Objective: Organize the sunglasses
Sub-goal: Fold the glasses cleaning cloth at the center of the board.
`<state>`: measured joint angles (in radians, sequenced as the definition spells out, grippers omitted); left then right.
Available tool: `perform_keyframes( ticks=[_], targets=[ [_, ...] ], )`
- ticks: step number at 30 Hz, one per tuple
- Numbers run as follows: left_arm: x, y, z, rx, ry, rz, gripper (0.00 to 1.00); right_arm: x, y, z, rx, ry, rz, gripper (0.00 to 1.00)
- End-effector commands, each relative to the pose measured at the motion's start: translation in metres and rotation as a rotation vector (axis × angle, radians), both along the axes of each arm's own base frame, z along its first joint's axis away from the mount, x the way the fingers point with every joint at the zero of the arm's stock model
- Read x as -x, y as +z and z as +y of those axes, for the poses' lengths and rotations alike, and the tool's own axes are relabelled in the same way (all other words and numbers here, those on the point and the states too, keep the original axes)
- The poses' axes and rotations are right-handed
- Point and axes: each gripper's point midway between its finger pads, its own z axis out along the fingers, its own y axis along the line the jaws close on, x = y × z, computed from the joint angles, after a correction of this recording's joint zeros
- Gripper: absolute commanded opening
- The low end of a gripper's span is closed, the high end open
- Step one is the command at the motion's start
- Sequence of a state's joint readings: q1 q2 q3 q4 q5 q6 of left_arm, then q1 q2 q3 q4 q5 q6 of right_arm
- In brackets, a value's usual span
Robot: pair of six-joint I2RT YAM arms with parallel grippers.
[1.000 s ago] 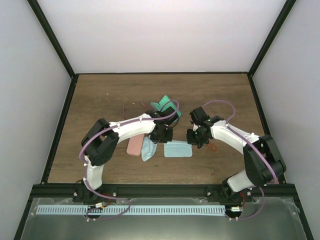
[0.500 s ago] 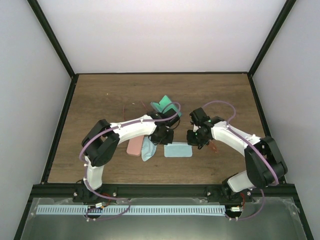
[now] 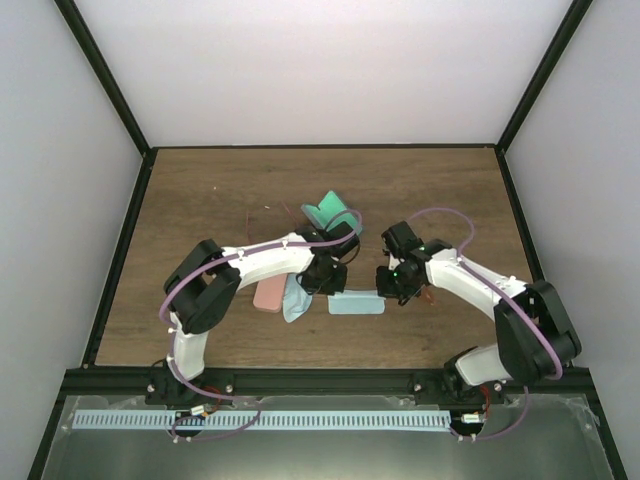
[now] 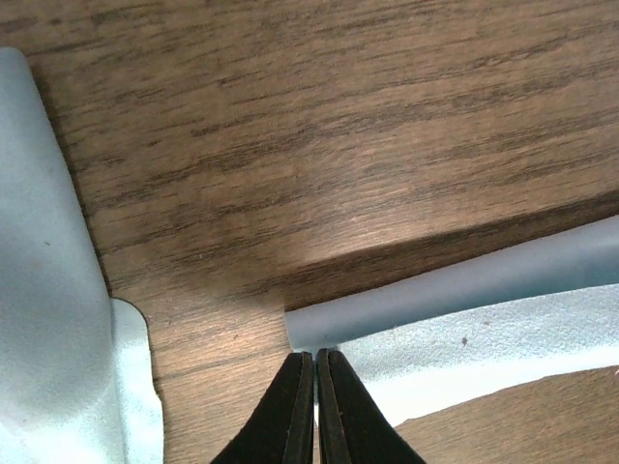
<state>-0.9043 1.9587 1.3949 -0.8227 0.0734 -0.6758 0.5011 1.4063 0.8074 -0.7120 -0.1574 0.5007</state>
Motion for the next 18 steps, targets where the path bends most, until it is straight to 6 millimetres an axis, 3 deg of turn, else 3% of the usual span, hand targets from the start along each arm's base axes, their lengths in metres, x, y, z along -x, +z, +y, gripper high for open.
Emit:
perform_keyframes(
  ticks=[1,18],
  targets=[
    [0.0043,0.0058,0.0009,0.009,-0.016,-0.003,0.04,0.0046,0.0052,0.0,-0.008,-0.007,-0.006,0.01],
    [0.007,0.0039,0.0015,0.006,-0.028,0.006,0.04,0.014,0.0012,-0.0011,-0.011,-0.004,0.011,0.01]
  ],
)
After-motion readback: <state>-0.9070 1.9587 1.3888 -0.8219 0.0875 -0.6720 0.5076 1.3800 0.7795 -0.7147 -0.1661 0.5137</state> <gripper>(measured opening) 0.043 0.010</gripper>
